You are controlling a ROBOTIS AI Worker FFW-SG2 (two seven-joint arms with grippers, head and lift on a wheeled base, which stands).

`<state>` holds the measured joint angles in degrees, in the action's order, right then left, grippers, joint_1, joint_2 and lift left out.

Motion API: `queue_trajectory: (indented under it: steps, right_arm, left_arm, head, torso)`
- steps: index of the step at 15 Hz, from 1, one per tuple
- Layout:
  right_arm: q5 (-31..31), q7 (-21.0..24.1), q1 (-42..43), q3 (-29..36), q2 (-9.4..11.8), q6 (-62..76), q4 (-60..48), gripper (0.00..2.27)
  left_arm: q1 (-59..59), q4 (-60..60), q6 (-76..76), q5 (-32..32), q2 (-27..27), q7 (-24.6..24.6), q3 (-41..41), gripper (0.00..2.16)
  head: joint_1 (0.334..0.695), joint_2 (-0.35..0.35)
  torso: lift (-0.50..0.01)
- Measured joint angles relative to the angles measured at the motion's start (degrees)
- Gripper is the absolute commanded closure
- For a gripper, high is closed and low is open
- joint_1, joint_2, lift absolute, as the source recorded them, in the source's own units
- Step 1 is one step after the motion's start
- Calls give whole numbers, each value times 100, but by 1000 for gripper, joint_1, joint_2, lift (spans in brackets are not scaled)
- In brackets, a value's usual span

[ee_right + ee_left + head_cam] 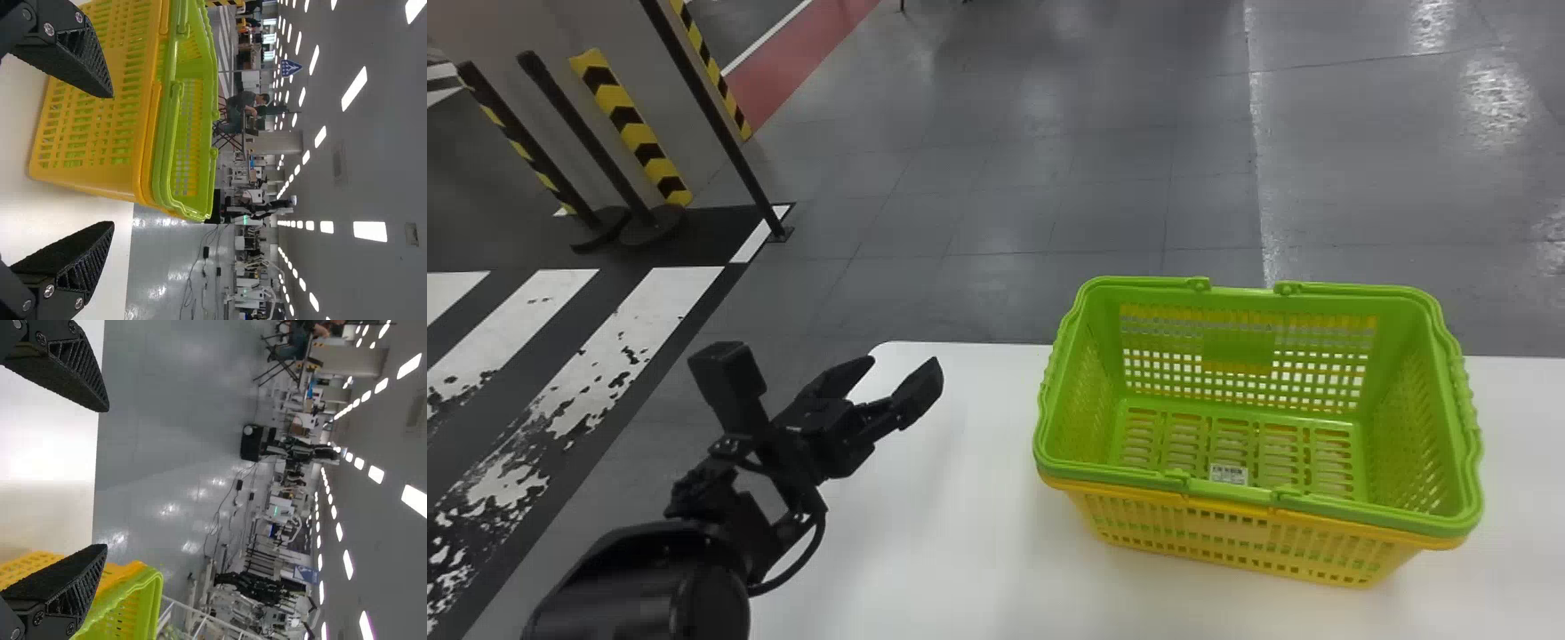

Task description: Grasp handle with right gripper to insert into left gripper then lift and swing left to center

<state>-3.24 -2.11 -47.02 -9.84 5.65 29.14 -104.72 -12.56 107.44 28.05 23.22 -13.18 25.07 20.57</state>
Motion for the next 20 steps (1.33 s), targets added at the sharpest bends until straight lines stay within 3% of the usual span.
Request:
queue_trajectory:
  steps: [11,20]
  right_arm:
    - [-30,0,-90,21,7,-12,-48,130]
    - [-27,0,-196,148,1,-57,-112,134]
  left_arm:
    - [1981,-1007,3855,689,-214,987,-21,76]
    - [3029,-2386,4432,1018,-273,1246,-533,76]
  head:
    - [695,207]
    - [695,124]
  torso:
    - [-93]
    - [-93]
